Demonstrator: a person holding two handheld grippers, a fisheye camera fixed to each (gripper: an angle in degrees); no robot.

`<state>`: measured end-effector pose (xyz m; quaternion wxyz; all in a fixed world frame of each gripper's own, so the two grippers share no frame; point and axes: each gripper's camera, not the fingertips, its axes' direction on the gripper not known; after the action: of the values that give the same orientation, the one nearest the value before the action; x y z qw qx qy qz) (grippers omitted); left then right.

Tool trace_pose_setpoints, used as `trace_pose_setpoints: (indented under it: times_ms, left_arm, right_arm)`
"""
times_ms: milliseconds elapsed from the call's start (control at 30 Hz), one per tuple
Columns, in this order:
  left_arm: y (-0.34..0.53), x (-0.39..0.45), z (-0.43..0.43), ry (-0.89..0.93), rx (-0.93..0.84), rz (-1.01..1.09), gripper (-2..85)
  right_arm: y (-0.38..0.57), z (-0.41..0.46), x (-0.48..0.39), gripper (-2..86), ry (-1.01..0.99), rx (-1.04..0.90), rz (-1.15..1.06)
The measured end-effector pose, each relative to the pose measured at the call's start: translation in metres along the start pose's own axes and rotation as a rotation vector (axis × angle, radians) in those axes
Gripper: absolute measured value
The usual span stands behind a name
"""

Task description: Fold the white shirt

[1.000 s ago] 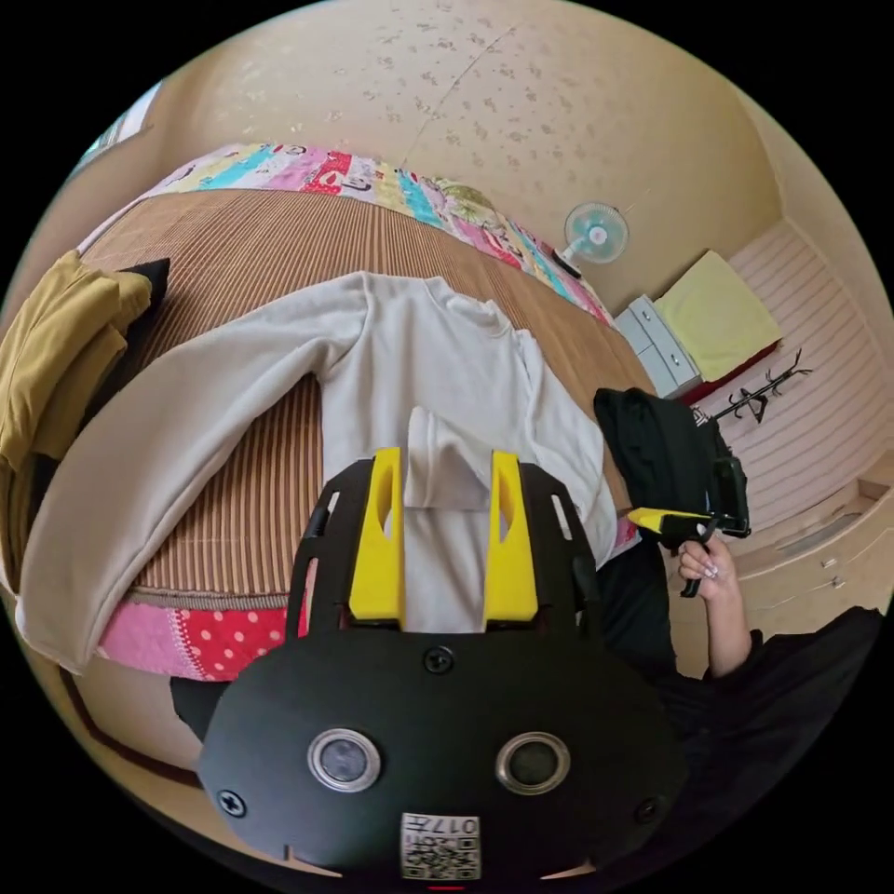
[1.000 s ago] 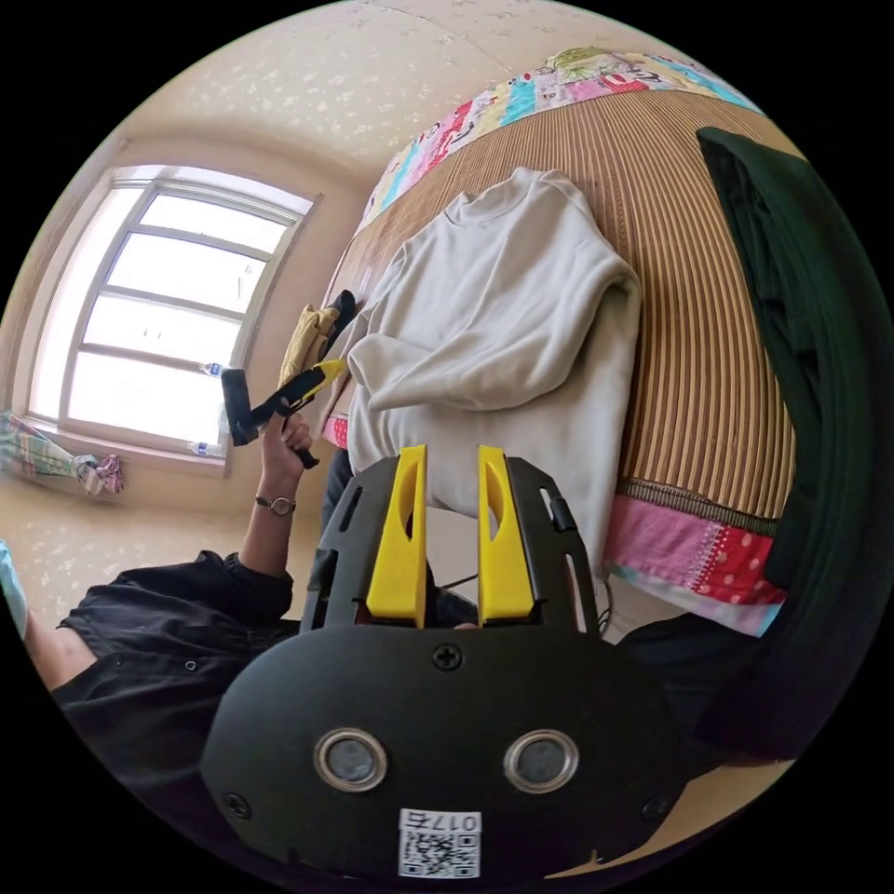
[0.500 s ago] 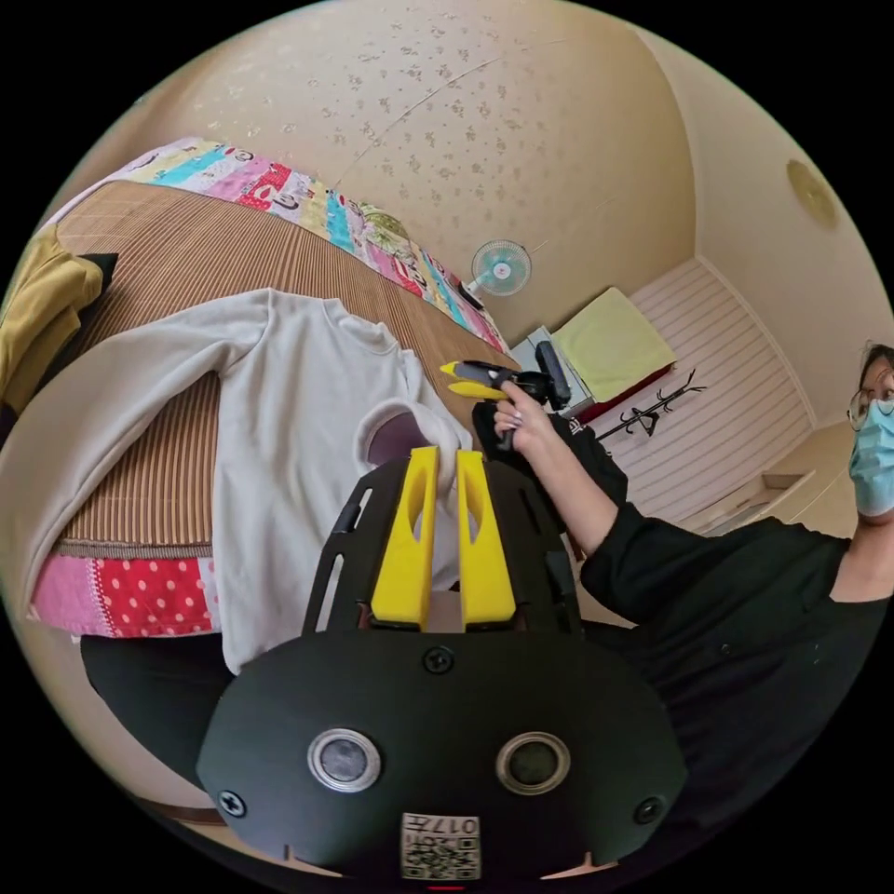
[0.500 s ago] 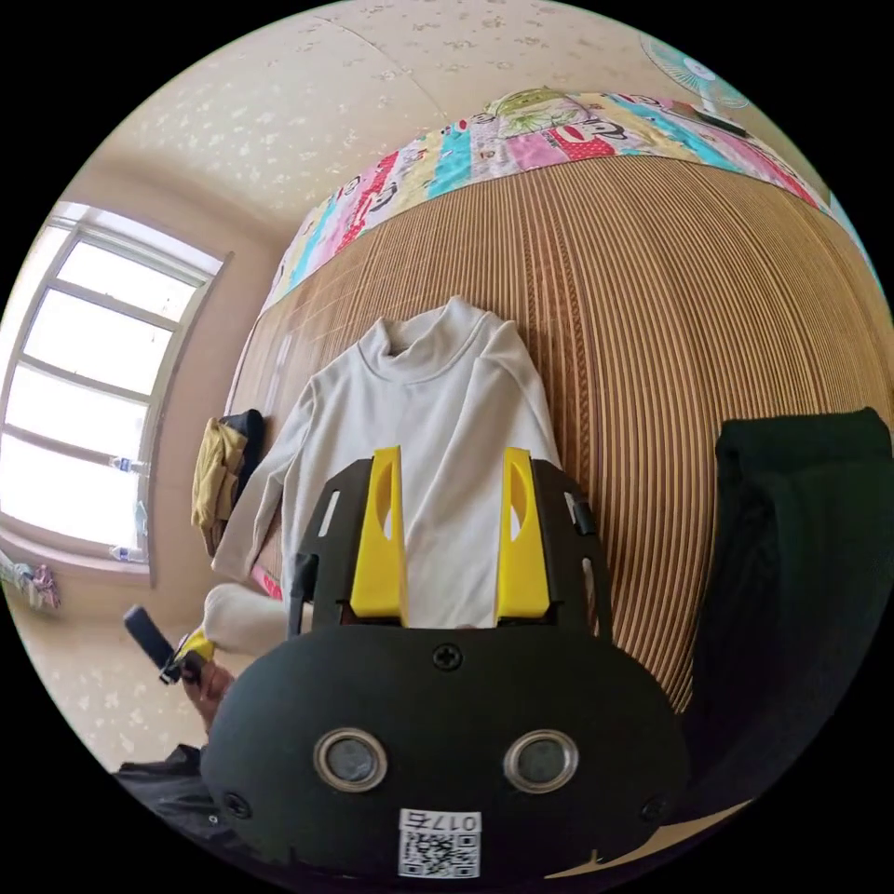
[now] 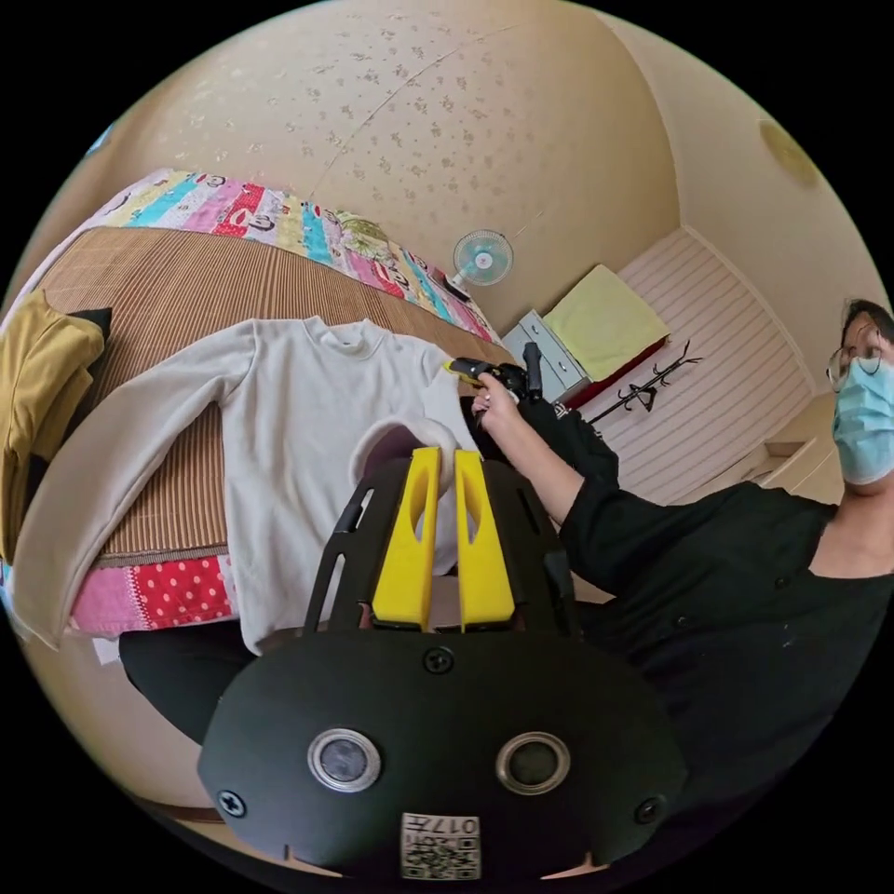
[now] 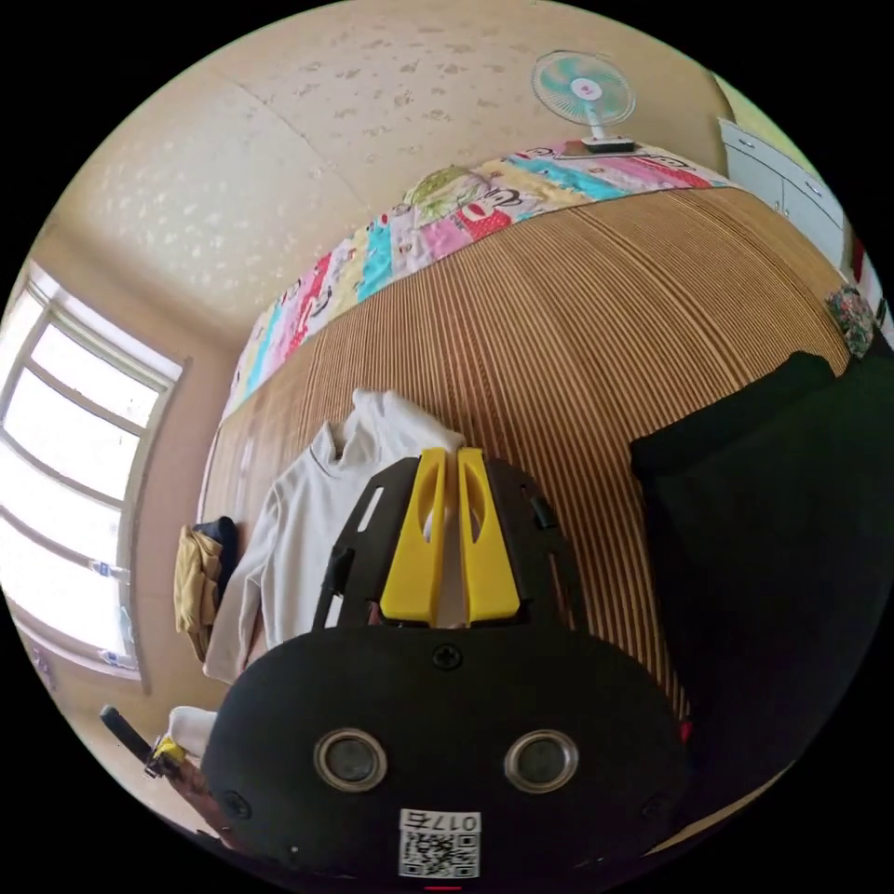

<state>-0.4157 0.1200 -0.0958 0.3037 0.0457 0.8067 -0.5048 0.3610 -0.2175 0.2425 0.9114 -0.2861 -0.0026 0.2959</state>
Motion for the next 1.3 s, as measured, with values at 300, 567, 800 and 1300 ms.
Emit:
trace_pose_setpoints:
  times_ms: [300, 567, 800, 1300]
  left_arm:
    - [-0.115, -0.117, -0.003, 0.174, 0.089, -0.348, 3.3]
    - [-0.232, -0.185, 0.074, 0.018, 0.001, -0.453, 2.8]
    - [-0.274, -0.228, 0.126, -0.123, 0.067, -0.482, 2.3]
    - [-0.237, -0.153, 0.185, -0.409, -0.039, -0.235, 1.0]
  right_arm:
    - [-0.064, 0.034, 0.045, 2.6, 0.047, -0.136, 0.164]
    - [-0.094, 0.103, 0.048, 2.8, 0.250, -0.272, 0.206]
    - [-0.088, 0.125, 0.050, 4.2, 0.250, -0.250, 0.173]
    - [0.013, 0.027, 0.013, 5.9, 0.044, 0.112, 0.029]
